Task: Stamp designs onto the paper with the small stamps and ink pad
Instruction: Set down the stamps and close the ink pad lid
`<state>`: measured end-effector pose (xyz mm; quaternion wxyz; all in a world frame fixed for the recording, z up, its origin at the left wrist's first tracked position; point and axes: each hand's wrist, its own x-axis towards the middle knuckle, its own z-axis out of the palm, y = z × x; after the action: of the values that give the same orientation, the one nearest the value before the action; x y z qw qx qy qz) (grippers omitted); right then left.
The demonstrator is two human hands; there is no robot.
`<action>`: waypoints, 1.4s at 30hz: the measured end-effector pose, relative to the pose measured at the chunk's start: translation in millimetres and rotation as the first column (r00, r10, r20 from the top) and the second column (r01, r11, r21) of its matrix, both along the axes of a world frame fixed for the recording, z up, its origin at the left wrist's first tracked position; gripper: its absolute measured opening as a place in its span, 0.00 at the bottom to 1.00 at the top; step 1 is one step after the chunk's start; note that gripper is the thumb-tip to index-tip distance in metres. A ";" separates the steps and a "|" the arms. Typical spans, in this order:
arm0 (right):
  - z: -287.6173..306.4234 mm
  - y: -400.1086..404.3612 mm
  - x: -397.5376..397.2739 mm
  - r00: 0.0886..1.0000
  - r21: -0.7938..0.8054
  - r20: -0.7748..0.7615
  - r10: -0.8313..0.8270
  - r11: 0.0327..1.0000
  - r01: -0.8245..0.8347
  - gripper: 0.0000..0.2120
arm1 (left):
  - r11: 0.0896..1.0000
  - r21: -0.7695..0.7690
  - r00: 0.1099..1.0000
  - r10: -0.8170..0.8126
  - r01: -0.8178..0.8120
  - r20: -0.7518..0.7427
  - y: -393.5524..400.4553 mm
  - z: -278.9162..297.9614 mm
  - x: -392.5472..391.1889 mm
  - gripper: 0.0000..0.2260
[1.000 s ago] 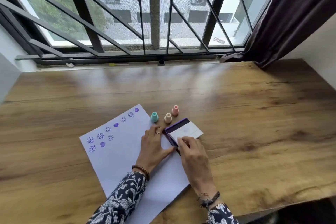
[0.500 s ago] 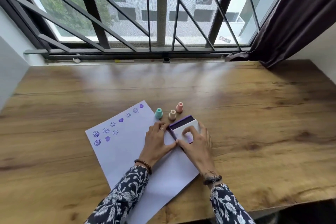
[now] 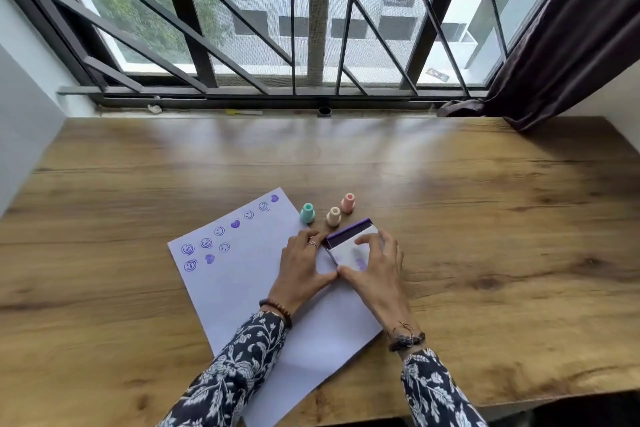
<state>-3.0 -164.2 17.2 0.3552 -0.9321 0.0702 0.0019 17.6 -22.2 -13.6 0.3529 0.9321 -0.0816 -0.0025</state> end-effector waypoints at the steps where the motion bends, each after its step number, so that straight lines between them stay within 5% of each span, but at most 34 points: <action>1: -0.2 -0.4 0.5 1.000 0.001 0.001 -0.005 1.000 0.005 0.24 | 1.000 0.000 1.000 -0.001 0.001 0.004 -0.1 0.3 -0.3 0.29; 42: -4.7 -11.7 16.0 0.997 0.019 0.054 0.061 0.998 -0.062 0.29 | 1.000 0.010 1.000 0.003 -0.003 0.021 0.2 3.8 -3.6 0.28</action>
<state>13.0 -175.9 12.5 0.3662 -0.9299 0.0321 -0.0113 14.0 -22.0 -9.8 0.3474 0.9339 -0.0840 0.0074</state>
